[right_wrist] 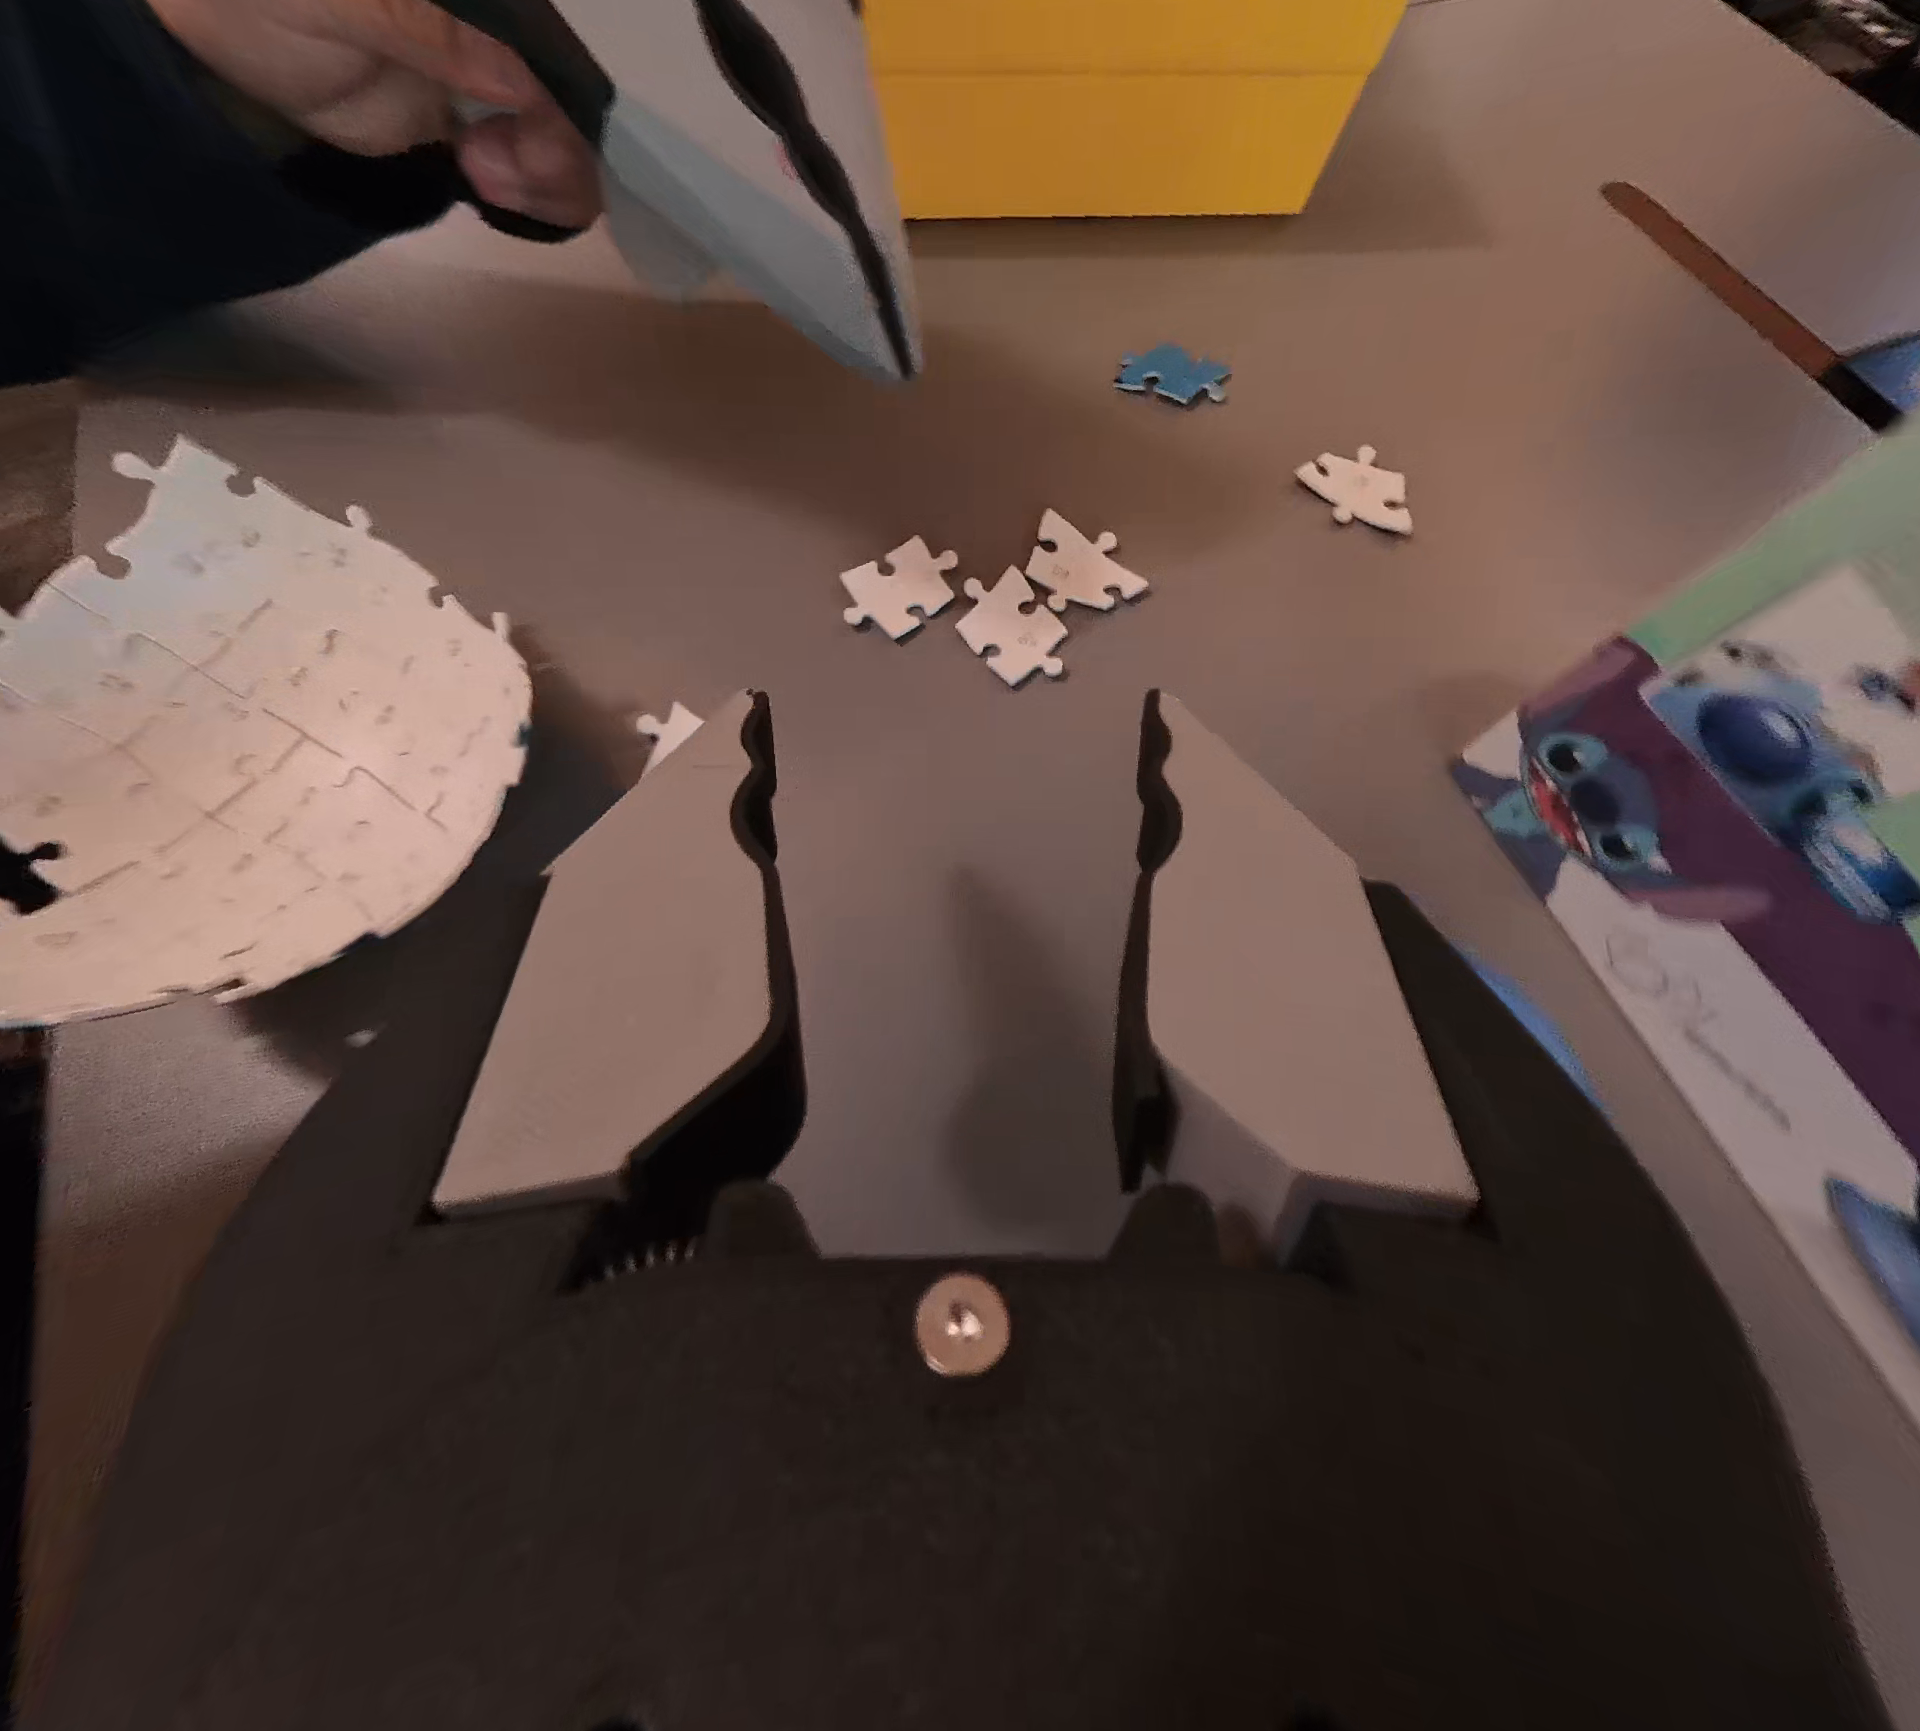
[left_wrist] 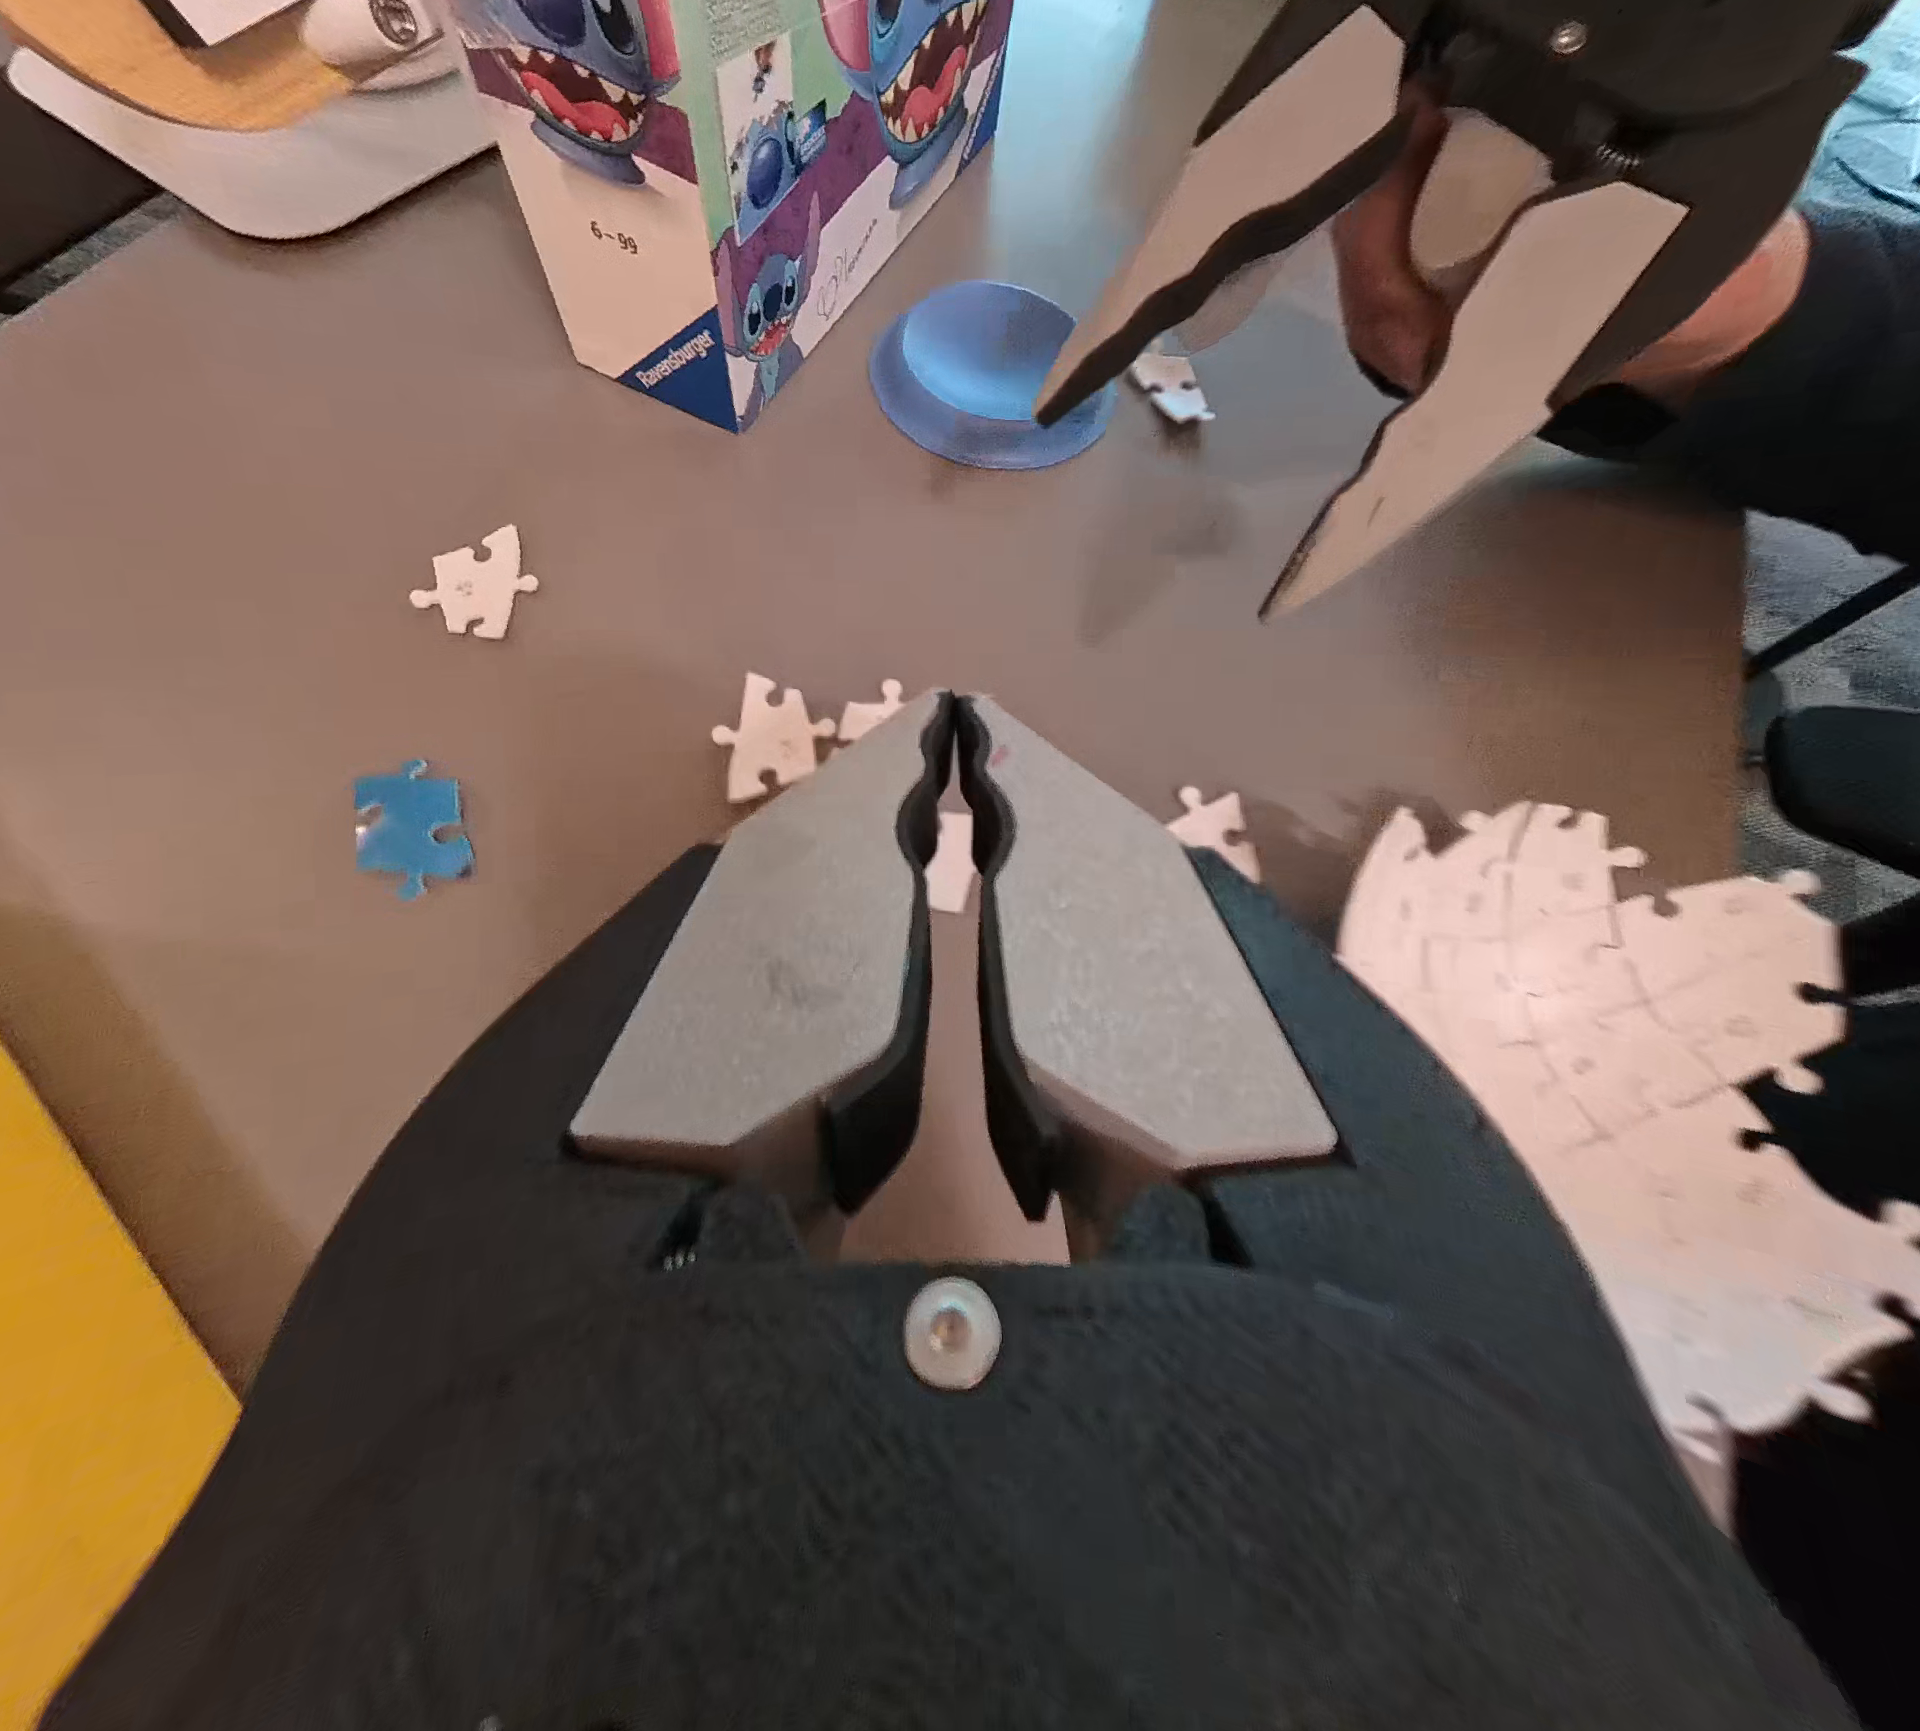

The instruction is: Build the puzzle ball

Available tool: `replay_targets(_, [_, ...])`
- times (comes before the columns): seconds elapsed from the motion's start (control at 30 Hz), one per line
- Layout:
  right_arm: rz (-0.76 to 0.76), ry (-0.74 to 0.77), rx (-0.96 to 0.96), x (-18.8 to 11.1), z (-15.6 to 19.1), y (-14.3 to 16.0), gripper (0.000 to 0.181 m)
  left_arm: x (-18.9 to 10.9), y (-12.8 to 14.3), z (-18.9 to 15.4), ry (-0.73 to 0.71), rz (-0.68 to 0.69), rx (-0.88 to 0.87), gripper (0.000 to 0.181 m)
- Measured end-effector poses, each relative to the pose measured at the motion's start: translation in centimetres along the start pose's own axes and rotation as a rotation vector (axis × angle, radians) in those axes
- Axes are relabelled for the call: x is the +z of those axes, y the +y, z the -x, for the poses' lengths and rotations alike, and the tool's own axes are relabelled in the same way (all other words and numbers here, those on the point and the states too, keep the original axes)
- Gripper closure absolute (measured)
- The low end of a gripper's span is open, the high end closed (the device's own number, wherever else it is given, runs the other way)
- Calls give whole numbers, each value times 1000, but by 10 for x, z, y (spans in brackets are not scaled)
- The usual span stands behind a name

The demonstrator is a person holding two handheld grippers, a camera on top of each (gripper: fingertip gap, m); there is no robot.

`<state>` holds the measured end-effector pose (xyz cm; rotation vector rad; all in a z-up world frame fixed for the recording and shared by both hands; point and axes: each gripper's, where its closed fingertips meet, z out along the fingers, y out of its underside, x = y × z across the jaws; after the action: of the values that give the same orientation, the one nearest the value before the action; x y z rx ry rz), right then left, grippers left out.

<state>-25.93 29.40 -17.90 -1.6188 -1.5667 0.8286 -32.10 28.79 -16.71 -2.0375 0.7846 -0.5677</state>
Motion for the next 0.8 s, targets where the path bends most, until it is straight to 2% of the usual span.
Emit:
replay_targets(0.13, [9, -88, -92, 31, -1, 6, 111, 17, 16, 20, -52, 49, 54, 181])
replay_targets(0.2, [35, -187, -105, 38, 13, 15, 112, 19, 24, 15, -33, 69, 6, 181])
replay_targets(0.27, [110, -271, -148, 37, 28, 33, 111, 21, 26, 10, -30, 38, -18, 181])
replay_targets(0.37, [153, -308, -202, 32, 36, 50, 119, 24, 36, 19, -94, 95, 11, 181])
replay_targets(0.5, [152, -401, -191, 26, 51, 48, 123, 23, 42, 22, -86, 122, -30, 181])
replay_targets(0.6, [174, -407, -224, 29, 54, 53, 126, 24, 43, 20, -58, 126, -42, 181])
replay_targets(0.7, [192, -430, -246, 34, 58, 55, 128, 30, 51, 6, 12, 168, -34, 181])
replay_targets(0.8, [206, -427, -296, 37, 56, 55, 141, 36, 63, -7, 55, 233, 6, 181])
